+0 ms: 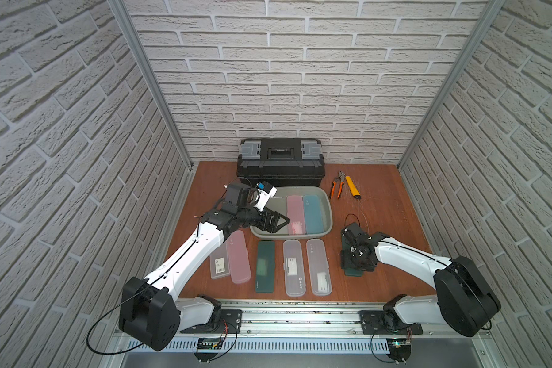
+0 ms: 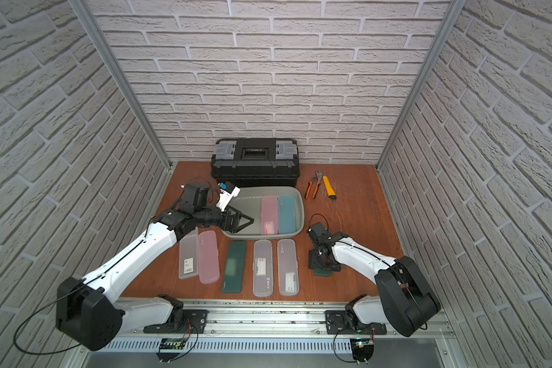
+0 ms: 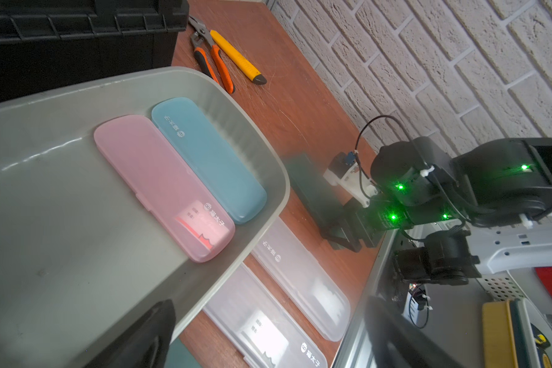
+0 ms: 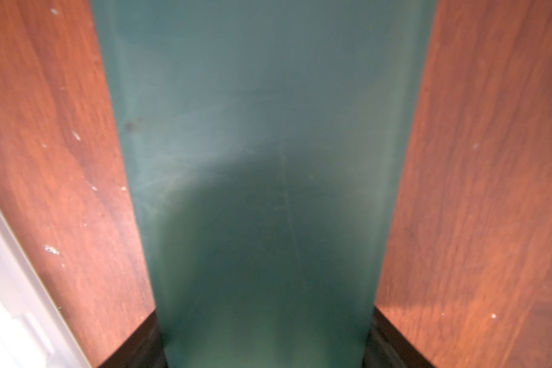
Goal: Put the pencil case into the storage box
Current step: Pick up the pencil case from the center of the board, then place the pencil case at the storage box.
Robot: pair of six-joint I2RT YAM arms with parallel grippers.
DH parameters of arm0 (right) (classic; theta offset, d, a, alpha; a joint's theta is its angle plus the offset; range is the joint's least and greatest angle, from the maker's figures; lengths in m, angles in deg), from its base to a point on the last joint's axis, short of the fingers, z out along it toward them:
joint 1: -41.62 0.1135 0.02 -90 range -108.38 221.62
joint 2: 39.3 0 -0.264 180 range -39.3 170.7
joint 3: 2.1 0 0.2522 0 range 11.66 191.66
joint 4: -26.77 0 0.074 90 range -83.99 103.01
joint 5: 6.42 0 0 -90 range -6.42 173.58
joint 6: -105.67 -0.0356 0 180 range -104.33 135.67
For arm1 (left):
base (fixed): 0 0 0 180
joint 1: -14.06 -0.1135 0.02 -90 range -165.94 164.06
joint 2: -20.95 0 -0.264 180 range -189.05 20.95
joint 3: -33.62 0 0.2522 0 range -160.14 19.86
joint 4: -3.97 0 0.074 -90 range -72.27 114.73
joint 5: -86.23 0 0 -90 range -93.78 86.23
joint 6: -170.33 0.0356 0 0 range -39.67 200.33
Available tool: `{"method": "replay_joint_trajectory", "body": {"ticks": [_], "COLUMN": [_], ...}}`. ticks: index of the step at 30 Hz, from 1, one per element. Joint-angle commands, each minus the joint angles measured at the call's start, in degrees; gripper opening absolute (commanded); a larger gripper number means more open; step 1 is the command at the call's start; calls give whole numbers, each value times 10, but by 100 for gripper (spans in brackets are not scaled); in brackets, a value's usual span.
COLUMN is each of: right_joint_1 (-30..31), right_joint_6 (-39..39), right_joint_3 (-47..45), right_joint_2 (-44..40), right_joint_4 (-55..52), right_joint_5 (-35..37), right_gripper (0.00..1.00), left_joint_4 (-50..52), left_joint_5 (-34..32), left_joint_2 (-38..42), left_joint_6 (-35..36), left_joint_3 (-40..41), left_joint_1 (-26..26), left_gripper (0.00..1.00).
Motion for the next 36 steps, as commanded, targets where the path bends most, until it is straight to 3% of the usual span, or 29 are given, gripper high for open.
{"method": "replay_joint_trajectory", "body": {"ticks": [1, 7, 11, 15, 21, 26, 31, 36], "right_joint_1": [6, 7, 7, 7, 6, 16, 56, 81], "right_joint_6": [-16, -10, 5, 19, 56, 37, 33, 13], "right_joint_3": [1, 48, 117, 195, 293, 355, 431, 489], "right_joint_2": [-10, -66, -106, -118, -96, -41, 48, 145], "right_joint_4": [1, -49, -112, -154, -160, -125, -88, -29], "right_joint_5": [34, 49, 89, 141, 133, 87, 61, -29], "right_gripper": [69, 64, 63, 62, 62, 59, 59, 59], "left_joint_4": [-40, 0, -26, -2, 104, 35, 17, -29], "left_joint_5": [-44, -156, -164, -203, -176, -138, -100, -12], "left_joint_2": [68, 125, 168, 183, 132, 101, 82, 65], "left_joint_6": [12, 3, -77, -86, -94, -144, -121, -138], "left_joint_3": [28, 27, 65, 89, 64, 89, 50, 68], "left_joint_1": [-5, -14, -25, -32, -79, -95, -99, -154], "left_gripper": [98, 98, 98, 98, 98, 99, 98, 99]}}
